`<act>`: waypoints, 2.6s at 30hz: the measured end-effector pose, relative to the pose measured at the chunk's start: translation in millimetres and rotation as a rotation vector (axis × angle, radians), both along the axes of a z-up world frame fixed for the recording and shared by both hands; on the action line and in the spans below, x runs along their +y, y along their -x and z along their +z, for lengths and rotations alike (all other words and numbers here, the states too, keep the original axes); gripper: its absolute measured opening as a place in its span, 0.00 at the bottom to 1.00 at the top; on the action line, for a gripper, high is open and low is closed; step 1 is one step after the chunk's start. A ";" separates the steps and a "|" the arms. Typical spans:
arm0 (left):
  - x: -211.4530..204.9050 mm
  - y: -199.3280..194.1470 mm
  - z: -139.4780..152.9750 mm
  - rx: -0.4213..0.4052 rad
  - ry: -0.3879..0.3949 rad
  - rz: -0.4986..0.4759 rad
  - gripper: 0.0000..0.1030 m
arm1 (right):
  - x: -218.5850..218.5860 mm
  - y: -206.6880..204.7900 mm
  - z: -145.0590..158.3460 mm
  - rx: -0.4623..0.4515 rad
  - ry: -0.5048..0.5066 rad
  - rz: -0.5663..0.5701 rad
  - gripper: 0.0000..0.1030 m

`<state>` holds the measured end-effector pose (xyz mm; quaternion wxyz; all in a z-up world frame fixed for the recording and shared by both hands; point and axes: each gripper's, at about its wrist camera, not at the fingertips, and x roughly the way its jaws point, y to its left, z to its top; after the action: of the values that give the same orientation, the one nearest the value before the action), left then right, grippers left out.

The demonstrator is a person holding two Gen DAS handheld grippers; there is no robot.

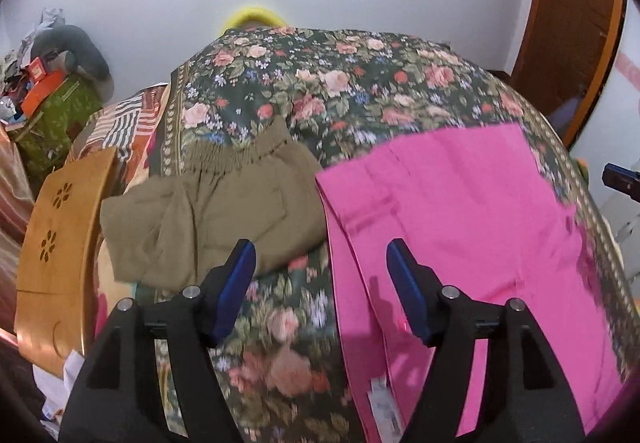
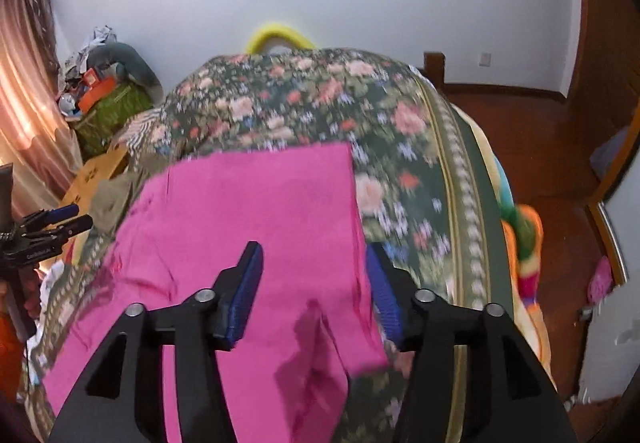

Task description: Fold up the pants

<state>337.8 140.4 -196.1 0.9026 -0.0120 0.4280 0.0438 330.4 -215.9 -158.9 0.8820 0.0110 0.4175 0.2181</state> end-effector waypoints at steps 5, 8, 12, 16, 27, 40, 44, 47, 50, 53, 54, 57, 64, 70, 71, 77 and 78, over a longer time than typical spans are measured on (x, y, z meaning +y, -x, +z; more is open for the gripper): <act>8.6 -43.3 -14.5 0.053 0.030 0.002 0.66 | 21.2 -39.6 -5.2 -0.011 0.023 0.013 0.50; 11.8 -73.8 -33.0 0.106 0.031 0.004 0.66 | 28.3 -60.6 -14.5 -0.007 0.042 0.025 0.50; 20.1 -100.0 -57.9 0.167 0.091 0.007 0.66 | 33.2 -92.7 -31.4 0.014 0.046 0.014 0.50; 24.6 -110.1 -68.9 0.176 0.158 -0.013 0.66 | 42.3 -117.2 -46.1 0.006 0.076 0.038 0.50; -1.7 -116.8 -66.5 0.152 0.039 -0.082 0.12 | 57.3 -145.8 -78.4 0.054 0.055 0.032 0.16; -6.5 -87.3 20.2 -0.016 -0.033 -0.037 0.07 | 48.2 -108.2 -0.8 -0.121 0.085 0.019 0.03; -12.1 -68.5 40.8 -0.045 -0.039 -0.056 0.07 | 41.2 -90.3 36.2 -0.156 0.040 0.011 0.03; -16.6 -43.3 50.2 -0.068 -0.052 -0.080 0.07 | 33.9 -61.1 51.6 -0.173 0.020 0.031 0.03; -17.8 -16.5 57.2 -0.097 -0.043 -0.088 0.07 | 27.4 -34.8 52.7 -0.161 0.011 0.049 0.03; -20.9 11.4 62.0 -0.131 -0.033 -0.088 0.07 | 21.4 -2.4 50.9 -0.148 0.008 0.068 0.03; -24.1 20.4 62.4 -0.138 -0.047 -0.091 0.07 | 20.3 8.3 50.0 -0.147 0.006 0.074 0.03; -34.0 49.0 59.9 -0.151 -0.087 -0.109 0.07 | 15.8 45.1 47.5 -0.141 0.000 0.090 0.03; -50.3 110.2 36.5 -0.117 -0.138 -0.169 0.07 | 9.8 110.9 29.9 -0.103 0.011 0.110 0.03; -60.7 153.0 8.0 -0.057 -0.159 -0.214 0.07 | 6.3 147.0 -2.4 -0.017 0.014 0.101 0.03; -61.6 159.2 2.6 -0.045 -0.161 -0.218 0.07 | 5.5 152.2 -7.6 -0.003 0.012 0.099 0.03; -61.1 183.6 -33.5 0.080 -0.122 -0.214 0.07 | 2.6 175.3 -38.1 0.060 0.082 0.090 0.03; -60.3 186.1 -36.7 0.086 -0.125 -0.203 0.07 | 2.6 176.5 -42.5 0.069 0.103 0.086 0.03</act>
<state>151.7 80.2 -232.8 0.8822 0.0893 0.4618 -0.0208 153.9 -213.4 -201.4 0.8565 -0.0447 0.4582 0.2335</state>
